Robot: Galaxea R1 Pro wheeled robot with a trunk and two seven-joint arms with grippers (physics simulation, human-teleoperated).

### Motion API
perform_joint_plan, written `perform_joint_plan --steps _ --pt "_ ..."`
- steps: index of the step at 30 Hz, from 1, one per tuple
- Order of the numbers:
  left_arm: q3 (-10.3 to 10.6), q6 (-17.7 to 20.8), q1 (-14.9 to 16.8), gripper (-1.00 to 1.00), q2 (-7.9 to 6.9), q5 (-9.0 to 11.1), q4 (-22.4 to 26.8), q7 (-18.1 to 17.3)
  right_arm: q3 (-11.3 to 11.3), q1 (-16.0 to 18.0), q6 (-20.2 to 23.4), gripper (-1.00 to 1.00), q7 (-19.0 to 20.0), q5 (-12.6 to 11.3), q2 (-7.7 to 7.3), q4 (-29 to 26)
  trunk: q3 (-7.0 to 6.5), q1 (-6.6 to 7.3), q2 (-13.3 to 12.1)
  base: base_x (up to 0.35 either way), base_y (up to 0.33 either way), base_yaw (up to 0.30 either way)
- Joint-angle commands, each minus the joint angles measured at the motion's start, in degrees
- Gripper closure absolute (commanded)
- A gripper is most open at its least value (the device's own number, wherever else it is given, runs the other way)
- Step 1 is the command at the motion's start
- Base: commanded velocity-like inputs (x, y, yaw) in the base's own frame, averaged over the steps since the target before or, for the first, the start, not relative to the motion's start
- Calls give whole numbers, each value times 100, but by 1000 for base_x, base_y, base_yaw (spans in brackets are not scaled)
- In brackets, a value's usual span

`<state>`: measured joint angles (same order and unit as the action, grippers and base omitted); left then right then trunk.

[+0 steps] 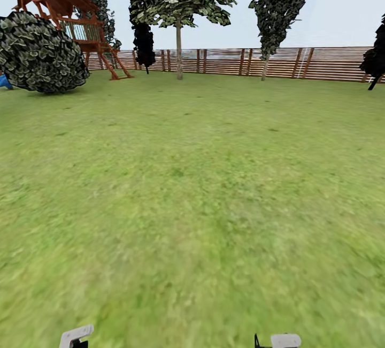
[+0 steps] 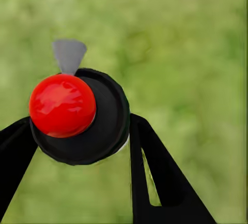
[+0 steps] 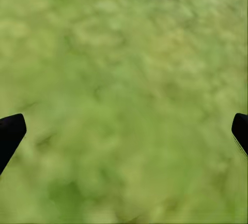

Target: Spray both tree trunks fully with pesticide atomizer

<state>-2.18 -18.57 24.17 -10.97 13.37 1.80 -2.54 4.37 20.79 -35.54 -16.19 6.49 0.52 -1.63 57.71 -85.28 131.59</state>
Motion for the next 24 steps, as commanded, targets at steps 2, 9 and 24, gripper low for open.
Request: perform_joint_plan --steps 2,9,24 --pt "-19 -16 2 100 1 30 -5 -28 41 4 3 -100 -60 36 1 7 5 -3 2 339 0 0" --pt "-19 -16 2 100 3 30 -7 -28 40 4 4 -100 -60 36 1 5 5 -3 2 339 0 0" --pt "-19 -21 2 100 4 25 -4 -28 42 4 4 -100 -60 36 1 6 5 -3 2 339 0 0"
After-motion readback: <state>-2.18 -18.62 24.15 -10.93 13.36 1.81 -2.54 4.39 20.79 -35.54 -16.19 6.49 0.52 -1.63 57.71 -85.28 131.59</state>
